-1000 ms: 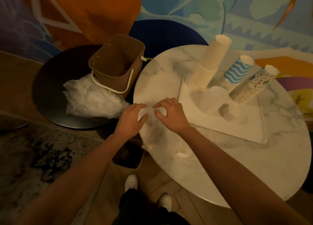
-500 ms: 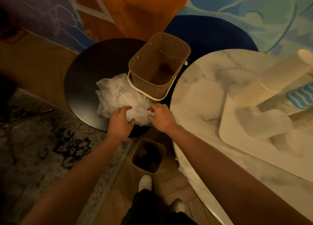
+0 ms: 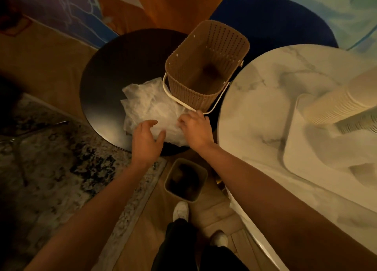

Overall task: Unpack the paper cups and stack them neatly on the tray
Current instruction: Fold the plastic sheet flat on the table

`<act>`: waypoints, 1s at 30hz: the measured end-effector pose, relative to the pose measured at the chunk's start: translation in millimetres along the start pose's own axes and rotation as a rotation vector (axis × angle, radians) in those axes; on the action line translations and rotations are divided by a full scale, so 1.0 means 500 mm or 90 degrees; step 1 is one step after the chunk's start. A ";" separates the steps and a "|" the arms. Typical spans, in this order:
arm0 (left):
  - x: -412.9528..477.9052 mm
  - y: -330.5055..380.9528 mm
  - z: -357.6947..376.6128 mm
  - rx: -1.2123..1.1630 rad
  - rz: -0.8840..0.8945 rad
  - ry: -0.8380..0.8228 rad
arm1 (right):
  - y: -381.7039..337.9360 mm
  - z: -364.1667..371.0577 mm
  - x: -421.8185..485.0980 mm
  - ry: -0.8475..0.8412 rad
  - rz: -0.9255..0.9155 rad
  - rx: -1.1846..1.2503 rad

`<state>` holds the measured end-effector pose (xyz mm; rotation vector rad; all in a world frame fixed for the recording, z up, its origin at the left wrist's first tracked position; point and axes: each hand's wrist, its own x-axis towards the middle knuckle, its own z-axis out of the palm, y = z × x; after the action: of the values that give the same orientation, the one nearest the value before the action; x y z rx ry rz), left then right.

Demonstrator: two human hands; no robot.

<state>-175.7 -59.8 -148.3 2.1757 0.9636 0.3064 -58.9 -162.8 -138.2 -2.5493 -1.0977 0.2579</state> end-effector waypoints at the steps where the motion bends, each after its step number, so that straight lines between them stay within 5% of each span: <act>1: 0.000 0.009 -0.001 -0.039 -0.052 0.039 | -0.007 -0.015 -0.005 0.046 0.000 0.064; 3: 0.003 0.040 -0.010 -0.205 -0.233 0.079 | -0.017 -0.049 -0.024 0.089 -0.044 0.199; 5: 0.006 0.071 -0.020 -0.480 -0.425 0.006 | -0.022 -0.087 -0.053 0.049 -0.125 0.262; 8: 0.011 0.083 -0.022 -0.695 -0.501 -0.166 | -0.009 -0.136 -0.107 -0.065 -0.200 0.243; 12: -0.032 0.143 0.000 -0.595 -0.413 -0.119 | 0.044 -0.201 -0.177 -0.197 -0.154 0.229; 18: -0.158 0.263 0.009 -0.645 -0.293 -0.252 | 0.109 -0.277 -0.250 0.144 0.257 0.451; 21: -0.214 0.325 0.008 -0.657 -0.199 -0.269 | 0.121 -0.309 -0.270 -0.027 0.474 0.594; 24: -0.244 0.367 0.013 -0.627 -0.111 -0.297 | 0.137 -0.328 -0.306 -0.047 0.441 0.660; 30: -0.261 0.396 0.019 -0.510 -0.045 -0.080 | 0.197 -0.391 -0.372 0.319 0.356 0.543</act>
<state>-153.2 -249.4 -6.7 1.4081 0.6800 0.4273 -61.4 -409.7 8.9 -1.8970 -0.0233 0.1545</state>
